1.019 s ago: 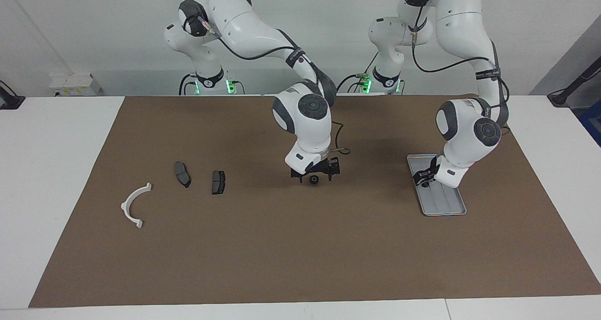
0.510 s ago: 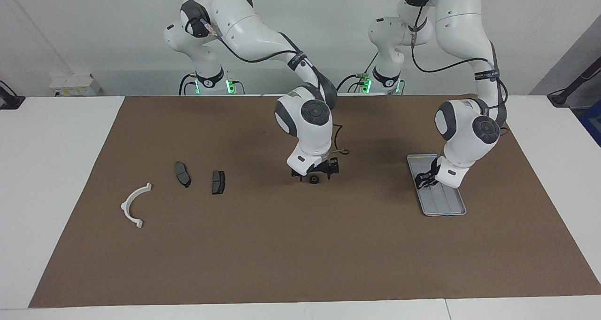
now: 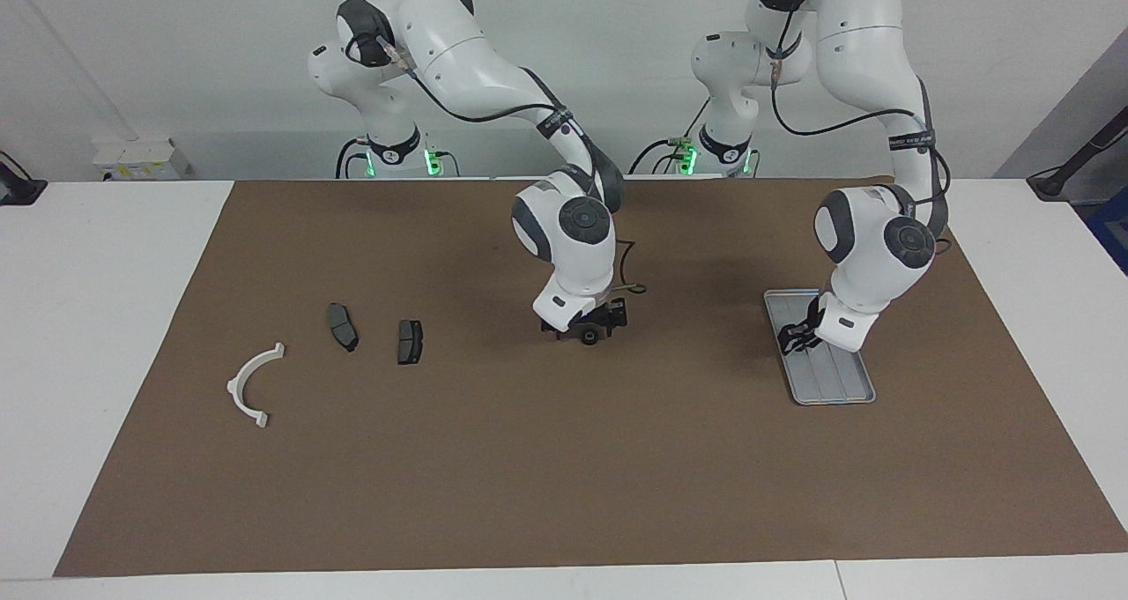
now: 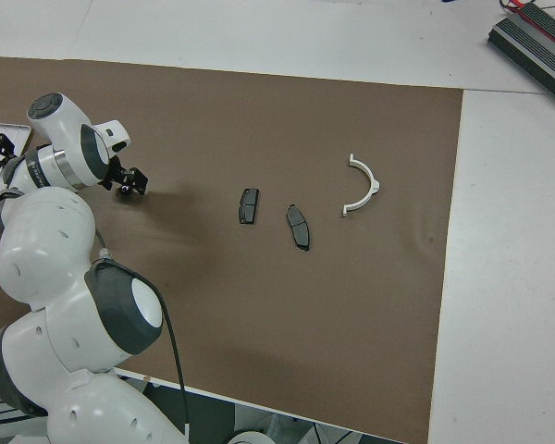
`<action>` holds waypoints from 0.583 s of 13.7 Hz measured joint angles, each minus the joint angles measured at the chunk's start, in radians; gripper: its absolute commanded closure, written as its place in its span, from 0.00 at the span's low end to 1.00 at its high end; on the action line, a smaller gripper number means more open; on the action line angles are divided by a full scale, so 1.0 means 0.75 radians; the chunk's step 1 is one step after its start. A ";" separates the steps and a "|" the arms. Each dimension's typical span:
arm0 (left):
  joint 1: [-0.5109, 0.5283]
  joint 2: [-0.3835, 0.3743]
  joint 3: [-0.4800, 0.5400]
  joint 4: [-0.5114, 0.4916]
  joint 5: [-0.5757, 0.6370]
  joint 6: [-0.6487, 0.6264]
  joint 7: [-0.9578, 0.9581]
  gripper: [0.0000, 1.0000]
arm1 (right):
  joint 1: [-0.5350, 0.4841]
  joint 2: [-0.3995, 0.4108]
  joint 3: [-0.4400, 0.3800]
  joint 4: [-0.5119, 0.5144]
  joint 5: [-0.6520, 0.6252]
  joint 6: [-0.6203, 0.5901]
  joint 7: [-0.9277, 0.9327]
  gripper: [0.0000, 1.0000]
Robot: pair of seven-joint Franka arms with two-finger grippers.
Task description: Place bearing gear from tray to pile
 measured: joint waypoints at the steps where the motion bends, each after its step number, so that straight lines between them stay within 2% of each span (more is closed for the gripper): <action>1: 0.000 0.000 0.000 -0.001 0.000 0.000 0.000 0.47 | 0.002 -0.005 0.007 -0.004 0.021 0.007 0.000 0.01; 3: 0.000 -0.005 -0.003 -0.001 0.000 0.000 0.000 0.56 | 0.011 -0.010 0.014 -0.006 0.038 0.029 0.000 0.02; 7: 0.000 -0.014 -0.003 -0.011 0.000 0.000 0.000 0.96 | 0.022 -0.010 0.022 -0.015 0.038 0.057 0.000 0.02; 8: 0.000 -0.015 -0.003 -0.011 0.000 0.000 0.000 1.00 | 0.022 -0.010 0.021 -0.020 0.038 0.070 0.000 0.02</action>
